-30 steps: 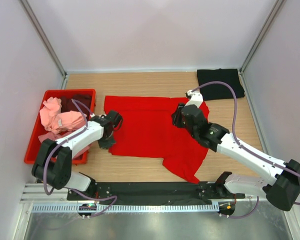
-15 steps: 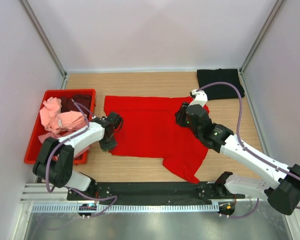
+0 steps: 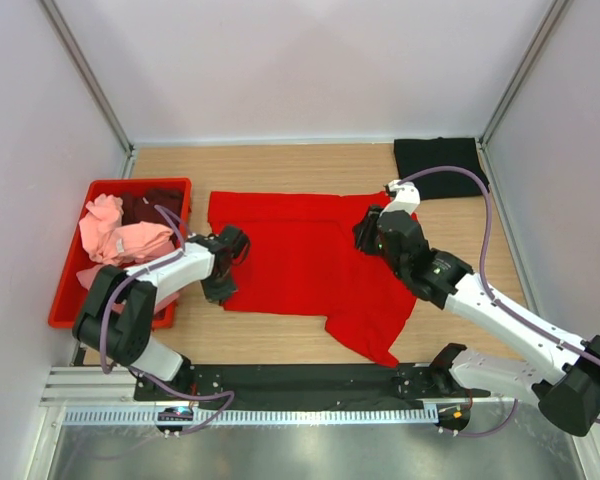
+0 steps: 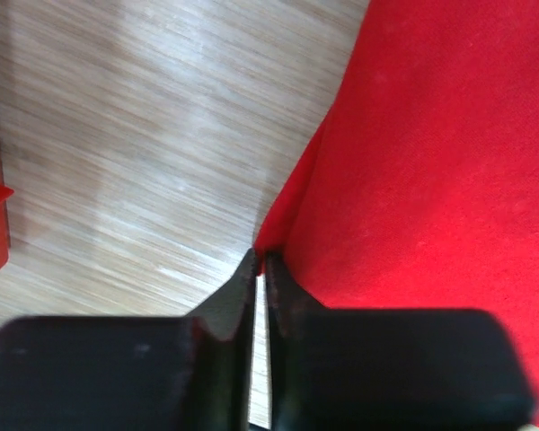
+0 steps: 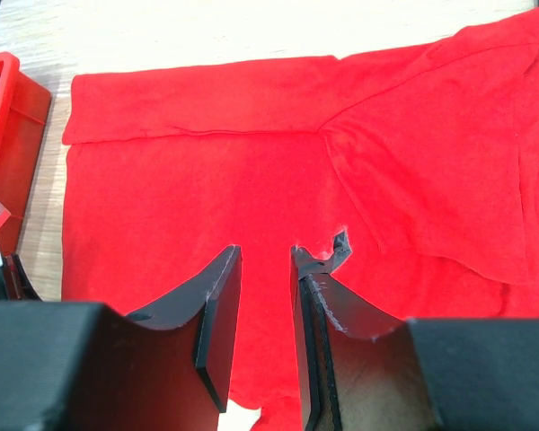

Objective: Fold and stack the t-shirts
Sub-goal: Fold the tshirt

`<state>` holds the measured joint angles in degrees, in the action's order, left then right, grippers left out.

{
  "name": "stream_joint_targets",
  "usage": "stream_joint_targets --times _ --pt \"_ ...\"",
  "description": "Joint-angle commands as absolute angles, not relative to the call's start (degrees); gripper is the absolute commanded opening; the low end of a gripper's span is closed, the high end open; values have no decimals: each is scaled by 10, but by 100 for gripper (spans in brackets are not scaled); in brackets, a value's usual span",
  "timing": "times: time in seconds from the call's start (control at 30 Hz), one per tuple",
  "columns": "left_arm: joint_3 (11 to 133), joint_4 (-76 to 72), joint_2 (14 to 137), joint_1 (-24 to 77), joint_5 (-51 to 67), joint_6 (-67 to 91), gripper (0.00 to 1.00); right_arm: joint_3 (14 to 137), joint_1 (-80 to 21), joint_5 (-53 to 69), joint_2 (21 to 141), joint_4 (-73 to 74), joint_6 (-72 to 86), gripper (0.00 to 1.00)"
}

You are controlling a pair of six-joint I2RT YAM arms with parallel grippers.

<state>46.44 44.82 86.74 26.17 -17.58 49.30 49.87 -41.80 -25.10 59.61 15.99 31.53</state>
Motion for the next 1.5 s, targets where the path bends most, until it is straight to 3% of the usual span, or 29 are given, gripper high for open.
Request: stream_joint_targets --times 0.0,0.63,1.1,1.23,1.33,1.37,1.47 --pt "459 443 892 262 -206 508 3 502 -415 -255 580 154 308 36" --pt "544 649 872 262 -316 533 0 502 -412 -236 575 161 309 36" --pt "551 658 902 263 -330 540 0 511 -408 -228 582 206 319 38" --pt "555 639 899 263 -311 522 2 555 -407 -235 614 319 363 43" --pt "565 642 896 264 -311 515 10 564 -408 -231 620 367 400 46" --pt "576 649 894 265 -324 517 28 562 -407 -229 618 378 407 47" --pt "614 681 882 271 -357 519 41 548 -404 -219 603 412 438 53"
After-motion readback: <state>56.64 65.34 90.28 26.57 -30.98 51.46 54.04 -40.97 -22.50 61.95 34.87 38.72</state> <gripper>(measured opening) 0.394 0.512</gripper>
